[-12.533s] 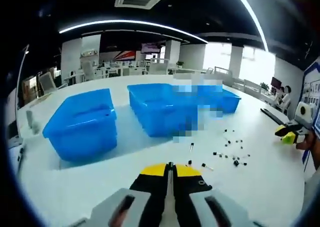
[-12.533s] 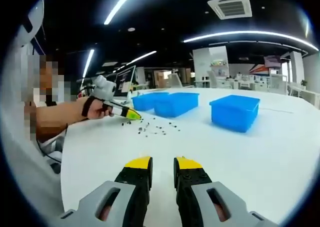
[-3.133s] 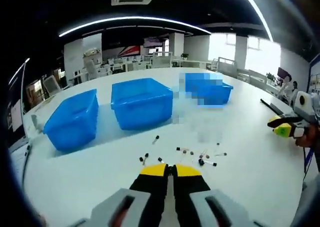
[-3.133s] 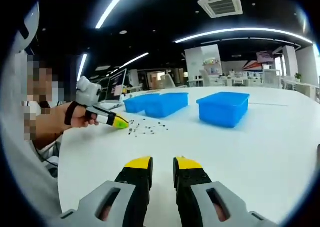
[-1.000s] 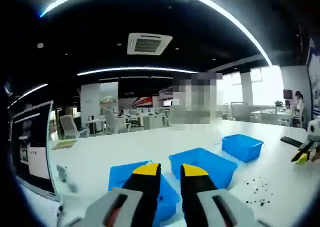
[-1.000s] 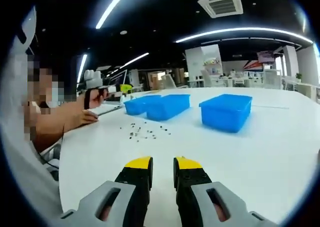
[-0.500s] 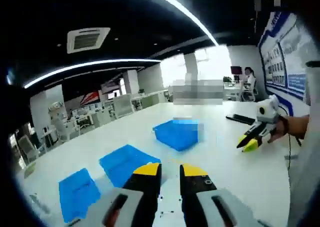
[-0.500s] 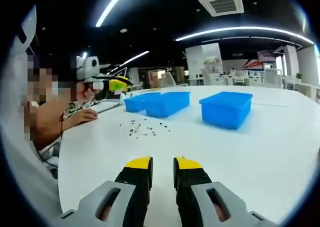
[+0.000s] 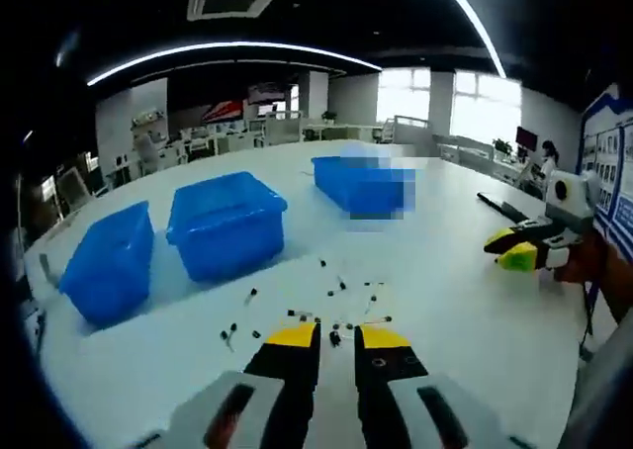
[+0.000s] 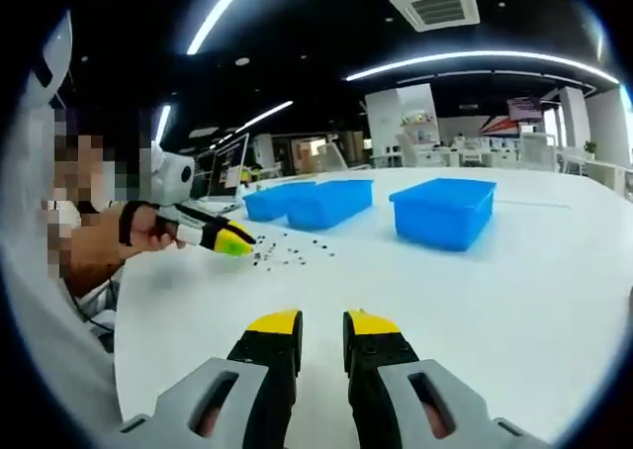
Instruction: Pick up the resistors one by one and place each resistor into its matching bin, sorting the parts by color and model until every resistor is separated into the correct bin for its type
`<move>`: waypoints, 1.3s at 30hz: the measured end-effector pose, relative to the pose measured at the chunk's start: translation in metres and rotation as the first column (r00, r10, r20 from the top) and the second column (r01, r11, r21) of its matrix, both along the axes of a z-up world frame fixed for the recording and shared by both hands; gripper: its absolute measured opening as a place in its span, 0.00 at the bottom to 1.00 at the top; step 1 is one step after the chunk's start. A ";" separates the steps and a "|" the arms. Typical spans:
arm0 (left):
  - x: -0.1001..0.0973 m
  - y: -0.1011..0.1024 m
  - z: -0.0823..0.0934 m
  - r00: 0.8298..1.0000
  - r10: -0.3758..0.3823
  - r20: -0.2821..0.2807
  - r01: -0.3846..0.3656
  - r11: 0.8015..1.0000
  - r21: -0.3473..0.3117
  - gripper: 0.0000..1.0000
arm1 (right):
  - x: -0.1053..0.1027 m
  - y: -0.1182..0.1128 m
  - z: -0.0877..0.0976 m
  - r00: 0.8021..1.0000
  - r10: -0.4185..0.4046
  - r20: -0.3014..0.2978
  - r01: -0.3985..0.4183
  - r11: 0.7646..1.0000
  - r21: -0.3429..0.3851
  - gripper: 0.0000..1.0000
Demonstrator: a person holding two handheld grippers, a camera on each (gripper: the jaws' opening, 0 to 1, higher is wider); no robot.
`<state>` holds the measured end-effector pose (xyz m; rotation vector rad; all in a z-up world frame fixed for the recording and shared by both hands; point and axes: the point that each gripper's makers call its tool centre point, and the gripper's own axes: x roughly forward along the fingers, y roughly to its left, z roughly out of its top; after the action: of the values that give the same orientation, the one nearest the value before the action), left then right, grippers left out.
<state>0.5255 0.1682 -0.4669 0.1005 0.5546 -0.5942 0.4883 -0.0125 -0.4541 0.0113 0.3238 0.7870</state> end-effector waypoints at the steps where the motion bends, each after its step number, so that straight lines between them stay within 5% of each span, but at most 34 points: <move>1: 0.000 0.000 0.000 1.000 0.008 -0.002 -0.008 1.000 -0.010 0.17 | 0.000 0.000 0.000 1.000 0.001 0.000 -0.001 1.000 0.000 0.19; 10: -0.007 -0.006 -0.012 0.999 0.030 -0.017 -0.031 0.999 -0.025 0.17 | -0.003 0.007 -0.002 1.000 0.023 -0.003 -0.023 1.000 0.002 0.19; 22: 0.001 -0.002 -0.012 1.000 0.029 0.005 -0.029 1.000 0.007 0.16 | -0.006 0.004 -0.006 1.000 0.014 -0.013 -0.014 1.000 -0.004 0.19; 30: -0.003 0.004 -0.005 0.999 0.036 0.008 -0.036 0.999 -0.037 0.16 | -0.004 0.001 -0.005 1.000 0.004 -0.012 -0.004 1.000 -0.004 0.19; 37: -0.002 0.001 -0.004 1.000 0.012 0.024 -0.011 1.000 -0.021 0.15 | -0.004 -0.001 -0.006 1.000 0.002 -0.013 -0.002 1.000 0.002 0.19; 39: -0.002 0.000 -0.009 1.000 -0.013 0.028 0.012 0.999 0.043 0.15 | -0.004 -0.001 -0.006 1.000 0.004 -0.009 -0.004 1.000 0.001 0.19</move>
<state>0.5232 0.1680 -0.4754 0.1522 0.5395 -0.5922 0.4846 -0.0137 -0.4597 0.0146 0.3323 0.7916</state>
